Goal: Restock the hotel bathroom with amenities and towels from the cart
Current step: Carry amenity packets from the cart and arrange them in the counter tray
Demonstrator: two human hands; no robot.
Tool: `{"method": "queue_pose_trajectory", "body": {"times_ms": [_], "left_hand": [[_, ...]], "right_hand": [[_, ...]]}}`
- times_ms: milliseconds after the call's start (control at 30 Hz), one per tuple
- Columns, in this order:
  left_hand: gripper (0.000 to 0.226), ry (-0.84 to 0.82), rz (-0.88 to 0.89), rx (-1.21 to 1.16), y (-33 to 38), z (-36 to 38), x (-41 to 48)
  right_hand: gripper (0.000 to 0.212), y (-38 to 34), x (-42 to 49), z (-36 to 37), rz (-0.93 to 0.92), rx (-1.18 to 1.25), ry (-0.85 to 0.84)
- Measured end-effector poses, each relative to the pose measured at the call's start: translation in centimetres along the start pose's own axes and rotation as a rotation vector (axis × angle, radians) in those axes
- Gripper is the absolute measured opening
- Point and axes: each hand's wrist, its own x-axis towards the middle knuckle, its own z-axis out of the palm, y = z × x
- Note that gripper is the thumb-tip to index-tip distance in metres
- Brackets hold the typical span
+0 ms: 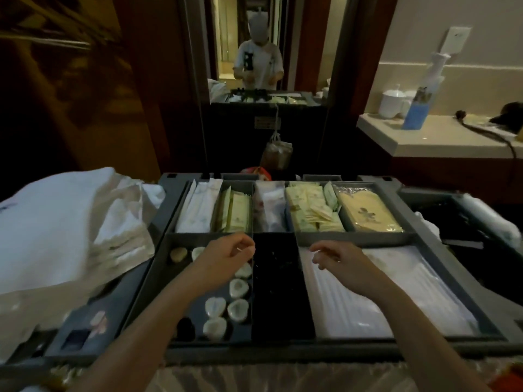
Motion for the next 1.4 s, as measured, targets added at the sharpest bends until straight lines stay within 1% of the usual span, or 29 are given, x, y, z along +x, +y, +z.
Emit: {"method": "queue_pose_trajectory", "body": {"times_ms": [100,200,300,400,500,600,667,733,833,933,1100,1233,1267,1300,1400], "left_hand": [[0.012,-0.001,0.0,-0.013,-1.8,-1.9,4.1],[0.018,0.023,-0.036,-0.002,-3.4,-3.4,8.0],[0.022,0.015,-0.09,0.003,-5.1,-3.8,11.6],[0.023,0.021,-0.131,-0.009,-6.9,-3.0,14.3],[0.029,0.06,-0.12,0.002,-8.2,-2.0,16.1],[0.032,0.094,-0.069,0.078,-9.5,-1.3,17.1],[0.031,0.126,-0.045,0.129,-10.4,-0.9,17.5],[0.03,0.155,-0.036,0.128,-10.7,-0.8,17.5],[0.027,0.188,-0.021,0.109,-10.9,-0.6,17.6],[0.027,0.207,-0.022,0.076,-10.9,-0.6,17.6],[0.025,0.225,-0.042,-0.005,-10.9,-0.5,17.4],[0.023,0.205,-0.036,-0.091,-11.0,-0.5,17.2],[0.021,0.198,-0.036,-0.125,-10.9,-0.6,17.2],[0.019,0.192,-0.034,-0.163,-10.9,-0.7,17.3],[0.016,0.17,-0.025,-0.243,-10.7,-0.9,17.2]], "right_hand": [[0.016,-0.2,5.0,-0.1,-0.01,0.04,-0.06],[0.016,-0.5,9.6,0.6,0.032,0.004,-0.08],[0.02,-0.3,14.1,1.9,0.026,-0.151,-0.013],[0.03,0.3,18.0,3.5,0.097,-0.255,-0.009],[0.038,1.0,20.8,4.8,0.153,-0.355,-0.061],[0.045,1.4,22.5,5.7,0.179,-0.468,-0.05],[0.05,1.7,23.3,6.3,0.21,-0.476,-0.05],[0.053,1.9,24.0,7.0,0.241,-0.425,-0.07],[0.041,2.4,24.5,7.8,0.246,-0.397,-0.083],[0.031,2.8,24.6,8.0,0.215,-0.373,-0.038],[0.045,2.6,23.6,7.0,0.185,-0.293,0.127],[0.031,2.4,23.4,6.1,0.14,-0.013,0.222],[0.032,2.1,23.3,6.0,0.157,0.081,0.238],[0.032,1.8,23.2,5.9,0.178,0.185,0.246],[0.017,0.4,22.9,6.2,0.193,0.508,0.204]]}}
